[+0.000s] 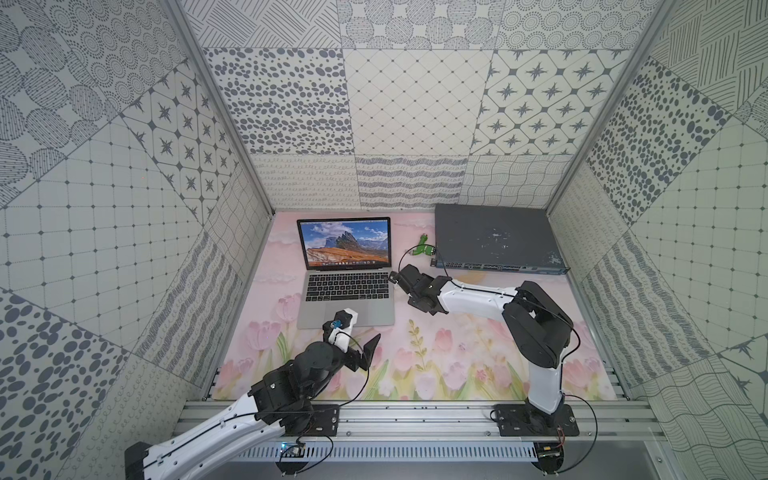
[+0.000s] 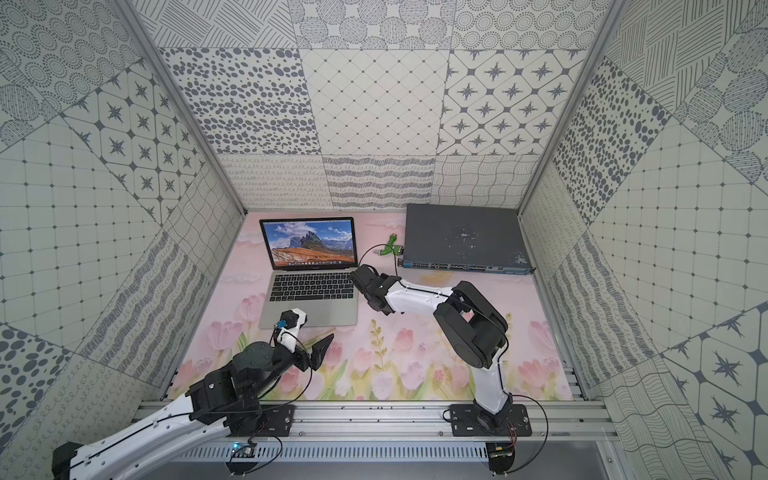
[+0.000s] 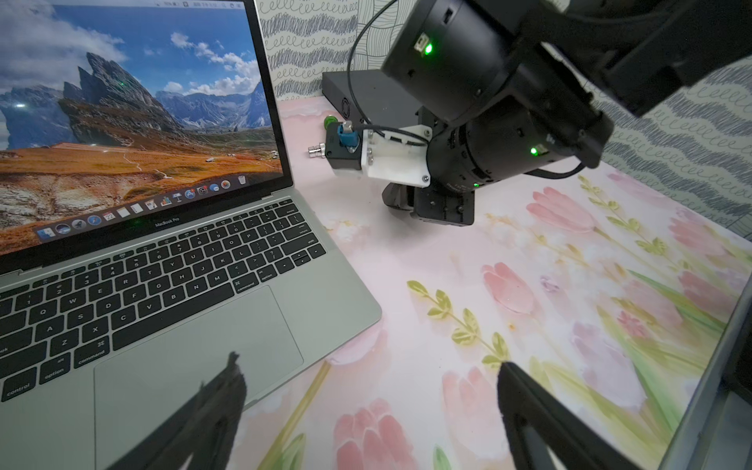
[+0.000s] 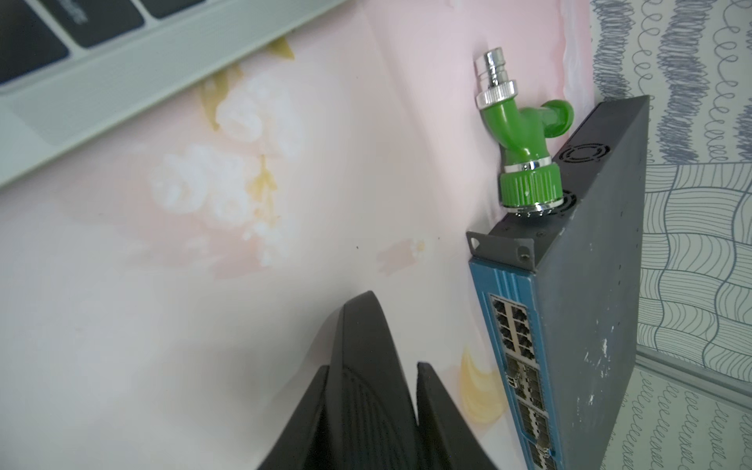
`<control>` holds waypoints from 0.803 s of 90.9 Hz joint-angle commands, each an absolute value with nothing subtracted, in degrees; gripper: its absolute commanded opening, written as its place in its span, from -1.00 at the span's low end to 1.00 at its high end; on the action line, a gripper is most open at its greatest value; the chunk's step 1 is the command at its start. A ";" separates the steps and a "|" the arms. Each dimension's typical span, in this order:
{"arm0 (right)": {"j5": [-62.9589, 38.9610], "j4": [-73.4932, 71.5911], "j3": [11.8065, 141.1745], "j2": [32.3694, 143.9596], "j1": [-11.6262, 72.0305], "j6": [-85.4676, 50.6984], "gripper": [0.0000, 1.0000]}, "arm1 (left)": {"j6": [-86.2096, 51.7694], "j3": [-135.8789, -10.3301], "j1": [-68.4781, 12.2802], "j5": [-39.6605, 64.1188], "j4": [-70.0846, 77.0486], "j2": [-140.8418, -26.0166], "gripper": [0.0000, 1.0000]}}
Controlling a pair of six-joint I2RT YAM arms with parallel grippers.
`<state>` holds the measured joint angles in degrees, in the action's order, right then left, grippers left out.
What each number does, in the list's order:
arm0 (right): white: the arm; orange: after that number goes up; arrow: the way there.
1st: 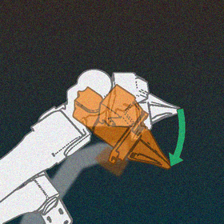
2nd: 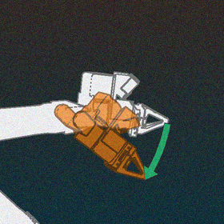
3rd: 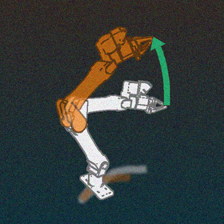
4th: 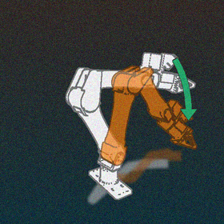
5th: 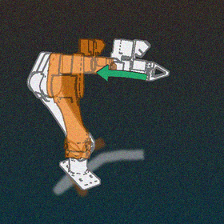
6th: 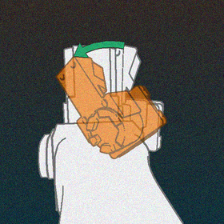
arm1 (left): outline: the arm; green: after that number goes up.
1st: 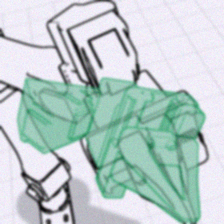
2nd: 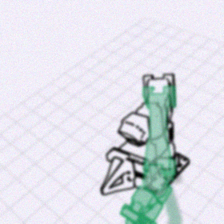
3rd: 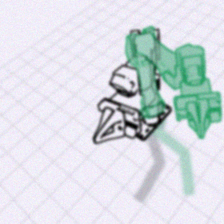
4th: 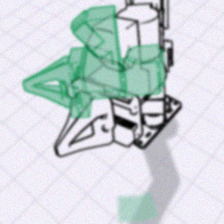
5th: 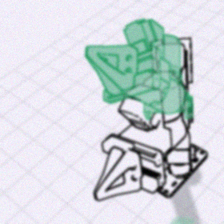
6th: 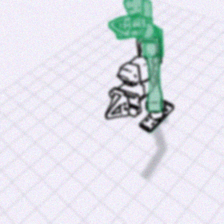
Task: Remove the wireless mouse receiver from the laptop
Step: Place the mouse at the center of the board, then reset both arms
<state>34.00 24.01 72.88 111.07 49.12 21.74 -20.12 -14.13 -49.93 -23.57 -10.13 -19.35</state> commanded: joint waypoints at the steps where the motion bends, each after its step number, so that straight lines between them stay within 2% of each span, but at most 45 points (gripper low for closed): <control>1: 34.96 20.65 71.24 111.85 49.63 22.59 -0.15 | -21.09 -14.85 -49.71 -25.54 -10.18 -19.59 0.97; 17: 31.46 20.13 68.94 110.11 50.98 22.15 0.26 | -20.57 -15.11 -49.57 -26.10 -10.03 -19.82 0.97; 44: 22.61 20.39 65.80 101.05 51.59 17.90 0.56 | -23.31 -18.30 -49.34 -28.89 -13.05 -21.35 0.97; 52: 17.40 20.52 64.68 94.22 51.89 14.07 0.88 | -19.44 -22.01 -48.67 -32.42 -12.96 -23.72 0.97; 56: 14.82 20.26 64.25 90.29 51.41 11.35 0.93 | -16.74 -24.45 -47.72 -35.65 -12.56 -25.60 0.97; 64: 9.38 18.89 63.38 83.21 47.43 4.69 0.93 | -12.85 -27.49 -41.61 -38.24 -8.19 -30.87 0.97; 73: 8.07 16.85 60.80 76.75 38.74 -2.60 0.94 | -14.82 -27.09 -27.40 -27.93 -2.39 -37.17 0.97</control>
<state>12.97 20.60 63.61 83.11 47.11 8.36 -18.17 -24.80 -42.68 -30.85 -11.22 -29.23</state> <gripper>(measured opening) 0.966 0.985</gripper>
